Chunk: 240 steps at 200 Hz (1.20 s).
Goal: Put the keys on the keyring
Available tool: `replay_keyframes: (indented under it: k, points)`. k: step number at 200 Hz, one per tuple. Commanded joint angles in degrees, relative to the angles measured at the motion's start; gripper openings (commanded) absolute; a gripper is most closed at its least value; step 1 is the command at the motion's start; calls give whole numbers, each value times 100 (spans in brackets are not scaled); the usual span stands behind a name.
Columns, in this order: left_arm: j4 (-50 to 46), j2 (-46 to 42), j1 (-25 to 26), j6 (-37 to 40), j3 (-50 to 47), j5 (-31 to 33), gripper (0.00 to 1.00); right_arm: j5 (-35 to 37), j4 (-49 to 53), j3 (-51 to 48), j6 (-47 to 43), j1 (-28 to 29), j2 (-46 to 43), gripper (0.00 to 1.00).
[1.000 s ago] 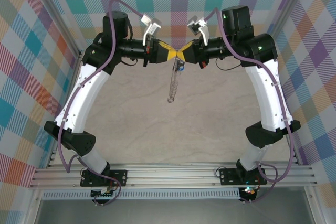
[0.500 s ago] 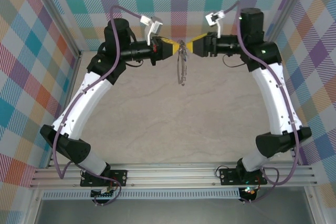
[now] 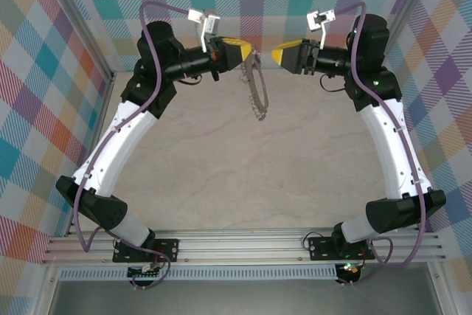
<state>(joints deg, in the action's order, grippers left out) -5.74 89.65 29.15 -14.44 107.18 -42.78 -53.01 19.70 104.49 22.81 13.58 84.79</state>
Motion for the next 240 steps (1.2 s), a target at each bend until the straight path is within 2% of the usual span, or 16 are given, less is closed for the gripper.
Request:
replay_keyframes:
  k: [1, 80, 121, 133, 158, 170, 199, 240]
  points:
    - [500, 27, 81, -208, 238, -67, 0, -65, -344, -75, 147, 63, -103, 58]
    - [410, 57, 196, -209, 308, -2, 0, -231, -471, -39, 189, 370, -34, 60]
    - [375, 27, 248, -183, 330, 17, 0, -205, -453, -26, 165, 456, 63, 58]
    - [359, 16, 258, -181, 329, 31, 0, -205, -450, -26, 149, 461, 64, 54]
    - [356, -22, 265, -174, 295, 85, 0, -234, -406, -52, 110, 460, 29, 34]
    - [363, -44, 267, -166, 273, 119, 0, -266, -386, -102, 104, 467, -11, 30]
    - [398, -93, 267, -134, 216, 209, 0, -312, -377, -269, 110, 463, -127, 29]
    - [431, -92, 267, -138, 191, 183, 0, -369, -422, -428, 158, 478, -224, 0]
